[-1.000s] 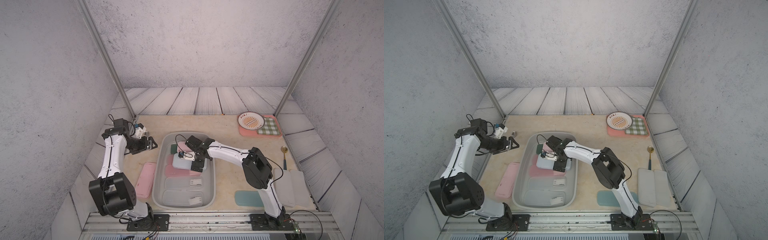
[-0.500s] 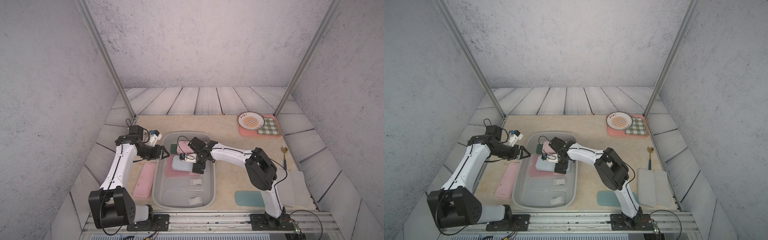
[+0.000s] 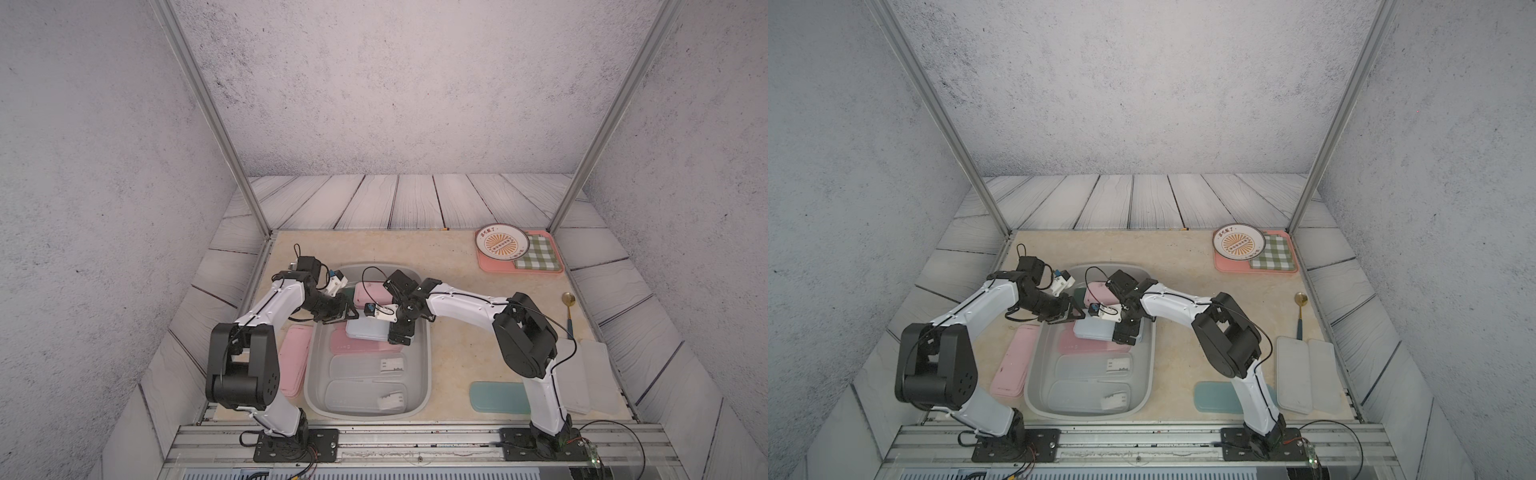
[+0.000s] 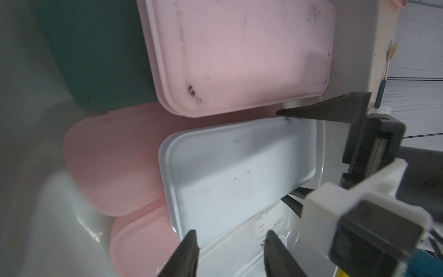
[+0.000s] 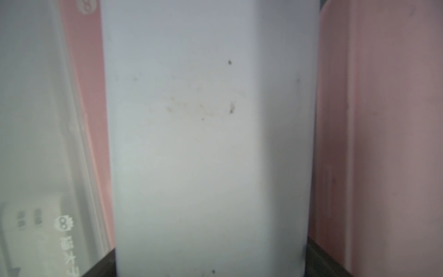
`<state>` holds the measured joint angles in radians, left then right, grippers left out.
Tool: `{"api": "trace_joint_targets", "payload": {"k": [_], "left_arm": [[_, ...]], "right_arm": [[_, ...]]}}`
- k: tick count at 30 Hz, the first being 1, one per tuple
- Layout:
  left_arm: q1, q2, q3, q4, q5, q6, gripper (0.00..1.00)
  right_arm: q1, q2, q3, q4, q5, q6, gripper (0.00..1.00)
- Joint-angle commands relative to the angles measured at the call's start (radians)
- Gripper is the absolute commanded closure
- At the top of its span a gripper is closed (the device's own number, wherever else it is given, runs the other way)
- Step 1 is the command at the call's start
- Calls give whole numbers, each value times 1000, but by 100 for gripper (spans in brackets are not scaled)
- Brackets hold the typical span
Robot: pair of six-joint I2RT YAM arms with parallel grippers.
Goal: Put the pencil case into the storage box
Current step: Place the pencil case at the storage box.
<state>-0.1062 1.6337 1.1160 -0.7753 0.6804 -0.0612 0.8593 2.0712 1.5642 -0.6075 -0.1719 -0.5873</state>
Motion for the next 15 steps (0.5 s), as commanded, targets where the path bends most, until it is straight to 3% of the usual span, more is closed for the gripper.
{"api": "trace_joint_targets", "payload": {"k": [1, 9, 15], "left_arm": [[-23, 35, 46, 33, 33, -29, 55], [-58, 83, -5, 85, 79, -70, 58], [-62, 141, -16, 91, 46, -78, 58]], "right_arm": [[-6, -66, -12, -1, -31, -12, 1], [-8, -83, -54, 70, -25, 1, 1], [-7, -89, -62, 88, -27, -5, 1]]}}
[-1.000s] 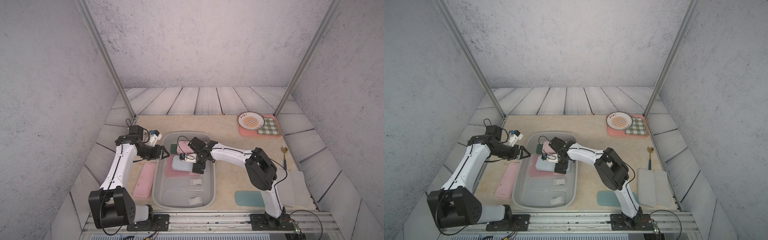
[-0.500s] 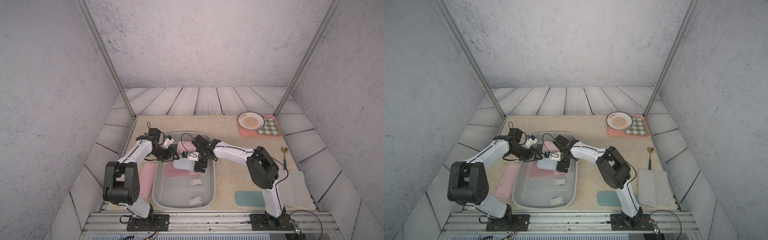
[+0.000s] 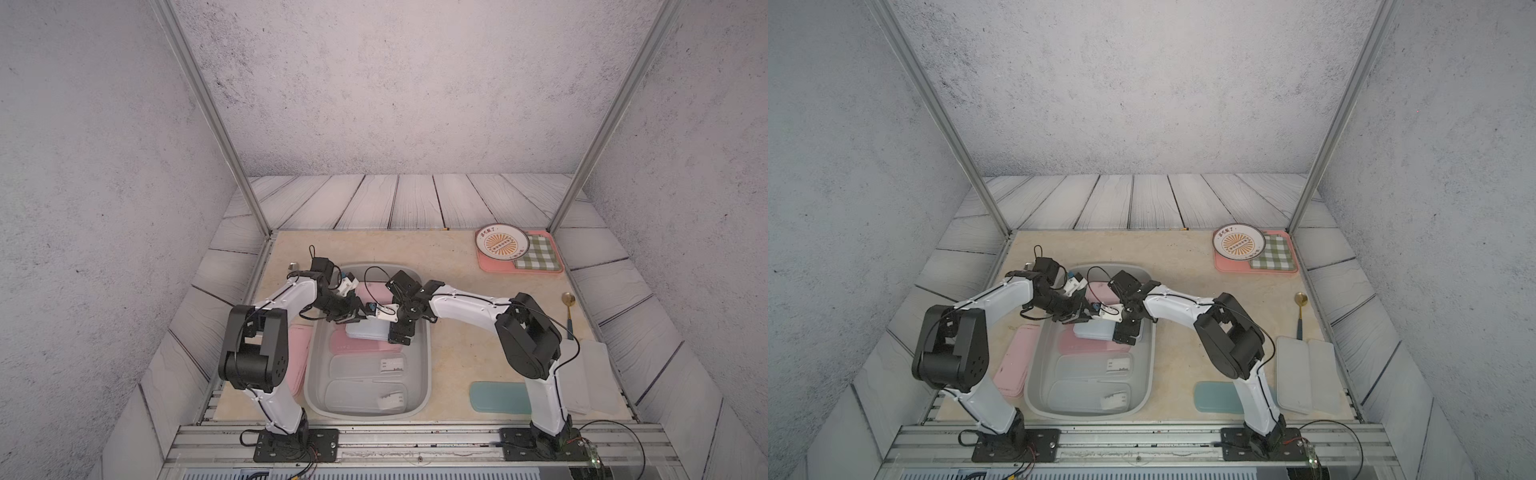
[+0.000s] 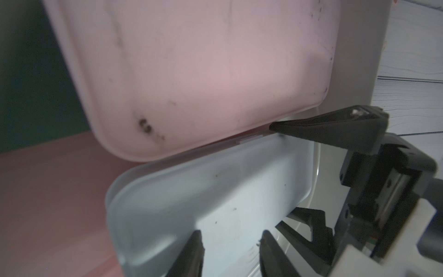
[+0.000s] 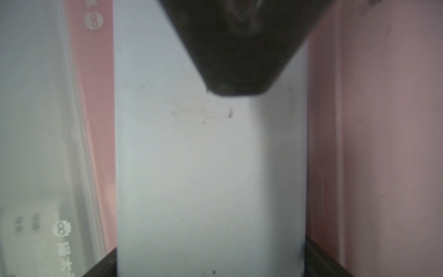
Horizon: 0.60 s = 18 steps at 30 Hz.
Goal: Put the pencil case into the storage box
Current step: Place the pencil case at the storage box.
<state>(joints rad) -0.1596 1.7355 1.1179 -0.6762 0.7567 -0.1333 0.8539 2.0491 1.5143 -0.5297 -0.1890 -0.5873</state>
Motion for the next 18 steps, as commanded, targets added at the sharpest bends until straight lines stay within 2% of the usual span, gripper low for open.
{"api": "trace_joint_targets", "payload": {"k": [1, 9, 15, 18], "left_arm": [[-8, 43, -20, -10, -37, -8, 58], [-8, 31, -65, 5, -105, -20, 59], [-8, 14, -94, 19, -124, -24, 59], [-8, 15, -78, 11, -122, -25, 59]], "right_arm": [[-2, -68, -13, 10, -15, -7, 1], [-26, -162, -63, 72, -49, 11, 1], [-73, -272, -145, 168, -202, 91, 1], [-85, -315, -161, 177, -237, 135, 1]]}}
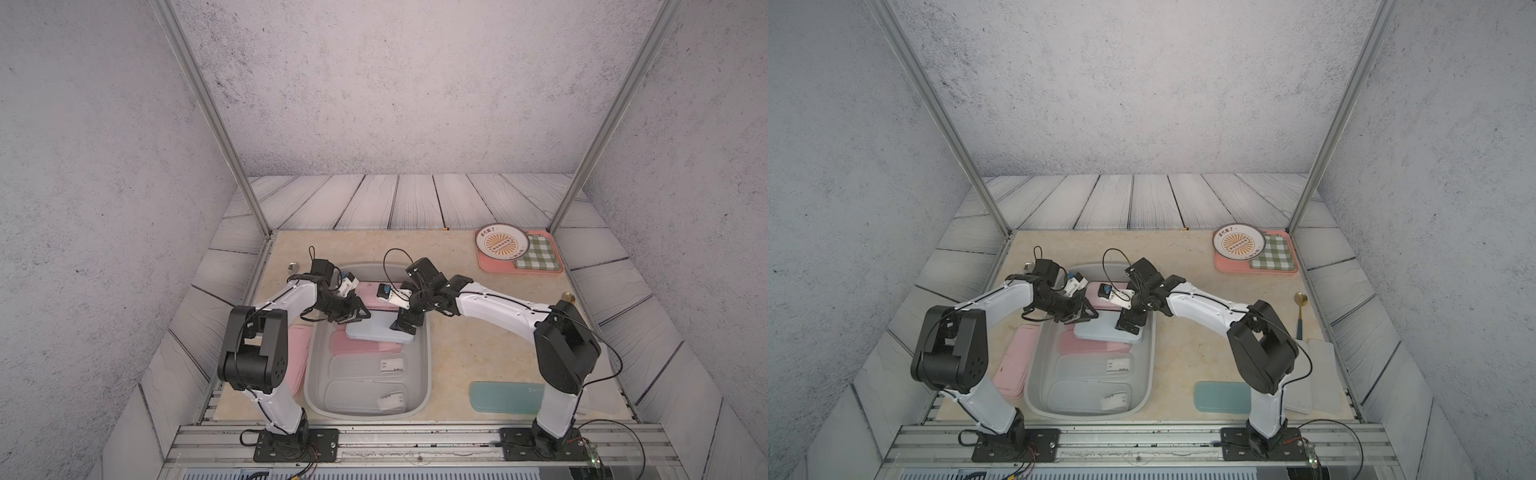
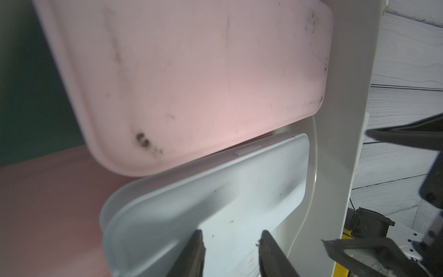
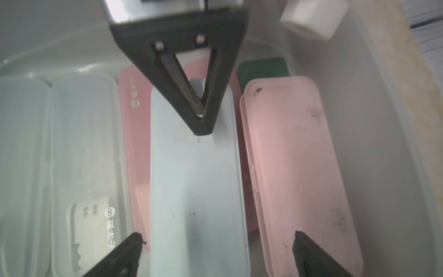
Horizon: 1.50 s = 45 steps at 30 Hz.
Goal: Put the pencil case into the storage box
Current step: Place the pencil case at the storage box, then pick up the pencil case from the center of the board.
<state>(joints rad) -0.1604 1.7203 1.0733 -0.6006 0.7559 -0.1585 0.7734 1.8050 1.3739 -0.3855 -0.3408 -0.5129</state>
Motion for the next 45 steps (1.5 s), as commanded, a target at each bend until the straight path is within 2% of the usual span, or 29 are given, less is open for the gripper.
{"api": "trace_joint_targets", "payload": {"k": [1, 3, 6, 10, 12, 14, 16, 19, 21, 24, 26, 32, 35, 37, 41, 45], "left_arm": [[-7, 28, -23, -70, -117, -1, 59], [-7, 21, 9, -99, -102, 3, 59], [-7, -14, 77, -155, -86, 22, 53], [-8, -103, 180, -248, -73, 62, 37], [-6, -170, 211, -293, -84, 96, 27], [-5, -235, 212, -335, -119, 140, 20], [-1, -298, 188, -376, -172, 177, 16], [17, -382, 121, -416, -229, 220, 13], [35, -421, 79, -443, -262, 246, 12], [81, -435, 49, -464, -286, 280, 12], [95, -425, 53, -468, -301, 300, 13], [73, -397, 124, -450, -279, 420, 15], [-9, -380, 171, -446, -298, 459, 17], [-118, -369, 220, -465, -307, 472, 17], [-410, -344, 304, -462, -373, 466, 17], [-656, -263, 348, -411, -444, 433, 17]], "right_arm": [[-10, -91, -31, 44, -79, 85, 1], [-18, -163, -84, 106, -43, 149, 1], [-24, -296, -171, 185, 100, 295, 1], [-33, -470, -257, 157, 346, 595, 1], [-38, -553, -289, 86, 477, 770, 1], [-44, -619, -294, -39, 590, 911, 1], [-53, -670, -274, -190, 640, 1000, 1], [-85, -668, -202, -459, 714, 1114, 1], [-155, -642, -157, -631, 730, 1252, 1], [-255, -589, -106, -897, 767, 1552, 1], [-301, -577, -121, -997, 714, 1699, 1], [-318, -675, -380, -828, 437, 2015, 1], [-317, -657, -422, -827, 375, 2078, 1], [-317, -645, -365, -901, 419, 2065, 1], [-318, -697, -197, -1037, 658, 1959, 1], [-318, -822, -74, -1063, 900, 1731, 1]]}}
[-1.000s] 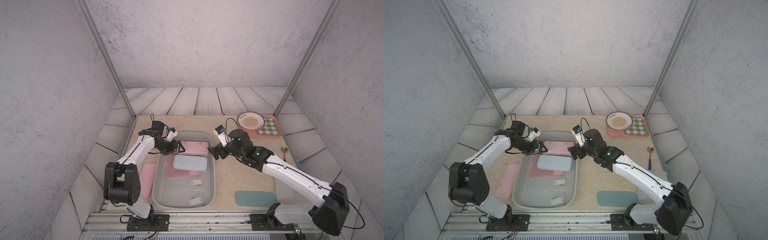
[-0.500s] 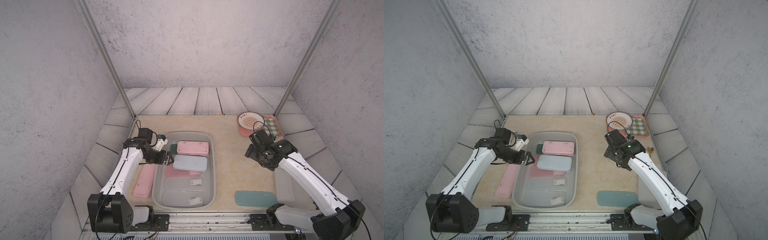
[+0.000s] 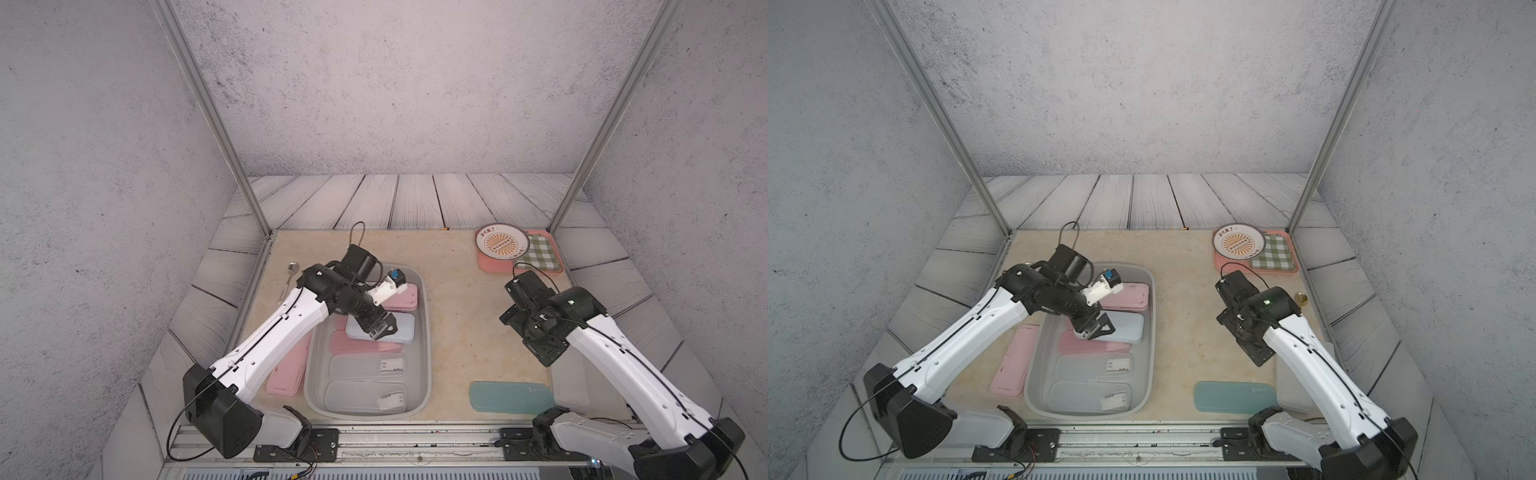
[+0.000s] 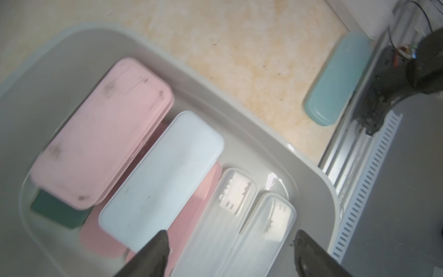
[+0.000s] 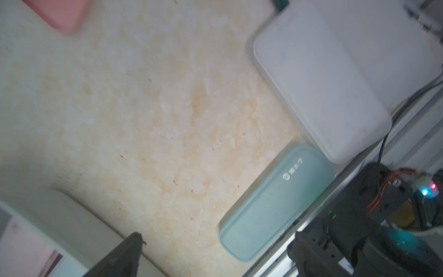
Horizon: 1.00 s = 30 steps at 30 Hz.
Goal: Put the pencil case into the storage box
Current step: Pick up the pencil case from the center of the board.
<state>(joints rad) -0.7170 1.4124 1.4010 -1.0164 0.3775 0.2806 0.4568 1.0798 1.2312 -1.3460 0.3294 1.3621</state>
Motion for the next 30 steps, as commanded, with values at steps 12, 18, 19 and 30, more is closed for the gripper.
{"api": "trace_joint_targets", "payload": {"k": [12, 18, 19, 30], "left_arm": [[-563, 283, -62, 414, -221, -7, 9], [-618, 453, -26, 514, -241, -14, 4], [-624, 483, -6, 510, -255, -14, 4], [-634, 640, 100, 503, -165, -81, 0]], "right_arm": [[-1, -496, 320, -255, 479, -434, 1], [0, -557, 387, -352, 452, -355, 1], [-1, -569, 390, -367, 451, -337, 1], [-1, -673, 286, -258, 329, -286, 1]]}}
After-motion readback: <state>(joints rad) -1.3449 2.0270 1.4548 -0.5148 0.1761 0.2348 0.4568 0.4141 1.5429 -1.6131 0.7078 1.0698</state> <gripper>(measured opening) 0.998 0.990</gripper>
